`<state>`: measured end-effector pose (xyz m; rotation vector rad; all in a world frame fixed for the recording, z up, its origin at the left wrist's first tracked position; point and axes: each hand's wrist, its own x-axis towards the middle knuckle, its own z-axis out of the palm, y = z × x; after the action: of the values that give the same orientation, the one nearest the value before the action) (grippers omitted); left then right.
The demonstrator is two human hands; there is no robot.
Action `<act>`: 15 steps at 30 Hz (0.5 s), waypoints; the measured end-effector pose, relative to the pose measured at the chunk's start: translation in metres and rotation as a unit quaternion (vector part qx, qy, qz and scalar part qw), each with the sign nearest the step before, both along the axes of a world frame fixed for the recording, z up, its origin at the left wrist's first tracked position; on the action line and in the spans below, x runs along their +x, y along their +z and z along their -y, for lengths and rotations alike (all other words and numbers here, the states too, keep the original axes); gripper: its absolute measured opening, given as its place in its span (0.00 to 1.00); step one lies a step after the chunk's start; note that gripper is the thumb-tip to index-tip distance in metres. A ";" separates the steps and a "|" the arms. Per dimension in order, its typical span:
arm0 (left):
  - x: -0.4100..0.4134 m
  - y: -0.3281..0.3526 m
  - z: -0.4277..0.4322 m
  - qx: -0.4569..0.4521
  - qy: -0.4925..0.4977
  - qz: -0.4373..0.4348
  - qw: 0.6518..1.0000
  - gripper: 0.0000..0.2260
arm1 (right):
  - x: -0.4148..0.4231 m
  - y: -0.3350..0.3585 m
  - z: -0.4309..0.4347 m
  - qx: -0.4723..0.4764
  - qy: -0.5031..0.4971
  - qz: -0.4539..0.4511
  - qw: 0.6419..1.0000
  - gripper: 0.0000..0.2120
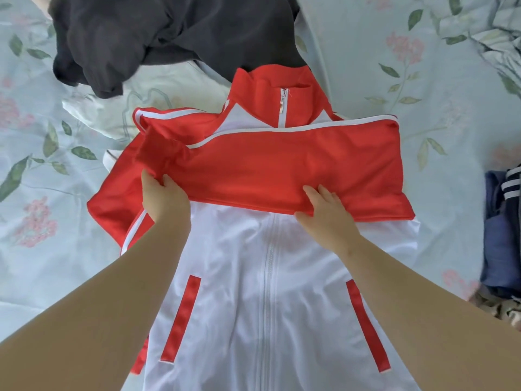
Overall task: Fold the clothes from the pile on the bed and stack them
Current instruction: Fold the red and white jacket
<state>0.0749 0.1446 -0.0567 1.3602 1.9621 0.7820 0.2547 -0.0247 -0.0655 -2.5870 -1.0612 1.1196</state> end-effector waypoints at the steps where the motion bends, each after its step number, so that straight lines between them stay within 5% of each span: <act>1: 0.001 0.003 0.004 0.039 -0.063 -0.035 0.997 0.19 | -0.001 0.000 -0.003 -0.020 0.000 -0.008 1.000 0.29; 4: 0.008 -0.003 0.018 0.123 -0.341 -0.081 0.928 0.26 | -0.003 0.006 -0.012 -0.004 -0.065 0.004 0.998 0.27; 6: 0.012 -0.010 0.024 0.038 -0.499 -0.227 0.835 0.29 | -0.007 0.013 -0.020 0.112 -0.158 0.057 0.979 0.24; 8: 0.010 -0.014 0.025 -0.056 -0.548 -0.248 0.797 0.32 | -0.019 0.024 -0.029 0.249 -0.164 0.096 0.950 0.23; 11: -0.007 -0.005 0.021 -0.015 -0.481 -0.037 0.876 0.24 | -0.047 0.032 -0.051 0.353 -0.039 0.074 0.932 0.26; 15: -0.051 0.000 0.015 0.065 -0.311 -0.137 0.938 0.16 | -0.083 0.018 -0.077 0.163 0.191 0.017 0.968 0.25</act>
<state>0.0242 0.1295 -0.0565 2.1125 1.5267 0.4348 0.1716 0.0527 -0.0477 -2.2075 -1.6476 0.8737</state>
